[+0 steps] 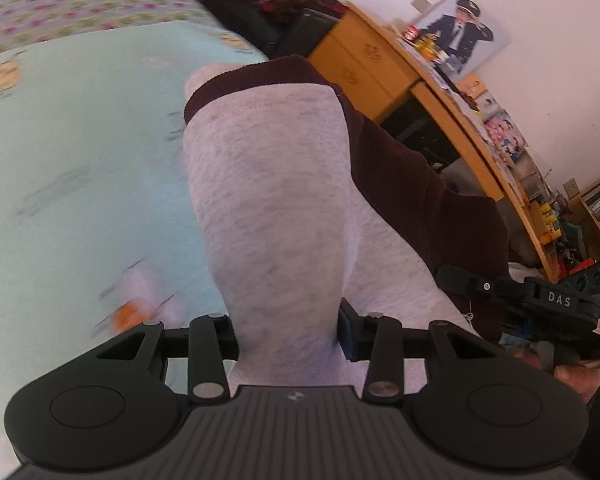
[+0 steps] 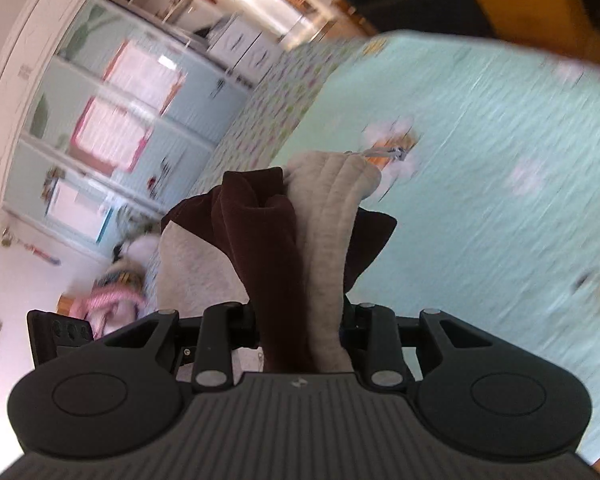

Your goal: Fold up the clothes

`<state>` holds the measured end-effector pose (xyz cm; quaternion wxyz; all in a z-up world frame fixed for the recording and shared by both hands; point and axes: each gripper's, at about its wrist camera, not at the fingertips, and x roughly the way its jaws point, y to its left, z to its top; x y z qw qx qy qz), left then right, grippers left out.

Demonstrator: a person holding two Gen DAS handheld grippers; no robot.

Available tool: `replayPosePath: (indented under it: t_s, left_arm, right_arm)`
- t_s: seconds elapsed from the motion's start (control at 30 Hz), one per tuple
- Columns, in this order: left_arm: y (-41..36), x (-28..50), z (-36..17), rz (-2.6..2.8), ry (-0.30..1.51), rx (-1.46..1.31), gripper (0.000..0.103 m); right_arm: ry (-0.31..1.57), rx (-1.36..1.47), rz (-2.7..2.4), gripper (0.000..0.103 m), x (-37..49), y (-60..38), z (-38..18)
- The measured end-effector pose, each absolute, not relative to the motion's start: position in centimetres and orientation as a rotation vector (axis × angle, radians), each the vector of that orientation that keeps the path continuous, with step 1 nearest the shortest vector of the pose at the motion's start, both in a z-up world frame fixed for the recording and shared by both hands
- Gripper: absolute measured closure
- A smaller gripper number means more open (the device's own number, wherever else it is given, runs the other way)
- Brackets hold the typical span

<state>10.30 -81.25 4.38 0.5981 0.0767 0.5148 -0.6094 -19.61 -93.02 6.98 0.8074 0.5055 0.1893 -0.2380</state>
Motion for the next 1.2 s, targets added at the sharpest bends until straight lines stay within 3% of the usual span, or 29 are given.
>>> replayPosePath:
  t_s: [0.27, 0.37, 0.4, 0.43, 0.47, 0.53, 0.57, 0.63, 0.87, 1.0, 1.13, 1.17, 1.2]
  left_arm:
    - [-94.7, 6.3, -0.3, -1.465, 1.214, 0.223, 0.057]
    - [-98.7, 5.9, -4.7, -1.411, 1.237, 0.294, 0.045]
    - [-99.8, 5.8, -6.8, -1.368, 1.247, 0.341, 0.036]
    - [-100.7, 5.7, -9.0, -1.308, 1.253, 0.412, 0.035]
    - [-101.3, 5.6, -11.0, -1.243, 1.260, 0.487, 0.035]
    - [-101.0, 6.3, -13.3, -1.187, 1.295, 0.470, 0.020]
    - [-100.3, 6.8, -13.6, -1.179, 1.308, 0.429, 0.020]
    - [-98.6, 7.4, -12.5, -1.163, 1.294, 0.395, 0.021]
    - [-93.7, 6.7, -5.9, -1.199, 1.159, 0.331, 0.021]
    - [-92.2, 2.5, -4.9, -1.310, 1.150, 0.355, 0.021]
    - [-92.4, -1.1, -8.7, -1.350, 1.172, 0.538, 0.021]
    - [-92.6, -1.6, -10.1, -1.342, 1.188, 0.583, 0.021]
    - [-92.6, -1.8, -11.2, -1.326, 1.208, 0.612, 0.024]
  right_arm:
    - [0.396, 1.062, -0.604, 0.070, -24.6, -105.8, 3.3]
    - [0.422, 1.083, -0.634, 0.068, -24.7, -108.9, -1.0]
    - [0.443, 1.101, -0.653, 0.061, -24.7, -109.7, -3.0]
    - [0.474, 1.130, -0.686, 0.055, -24.6, -110.6, -5.3]
    - [0.498, 1.159, -0.721, 0.052, -24.8, -111.2, -7.4]
    - [0.528, 1.217, -0.800, 0.050, -25.5, -111.5, -10.4]
    - [0.543, 1.246, -0.840, 0.048, -25.9, -111.6, -11.9]
    - [0.491, 1.277, -0.872, 0.048, -27.2, -110.7, -12.4]
    - [0.422, 1.032, -0.911, 0.047, -27.4, -104.8, -4.1]
    - [0.373, 1.080, -0.686, 0.033, -24.5, -102.9, -4.1]
    - [0.409, 1.197, -0.713, 0.034, -25.7, -103.6, -9.8]
    - [0.401, 1.253, -0.743, 0.038, -27.1, -104.2, -11.6]
    - [0.386, 1.325, -0.764, 0.056, -28.7, -104.6, -13.0]
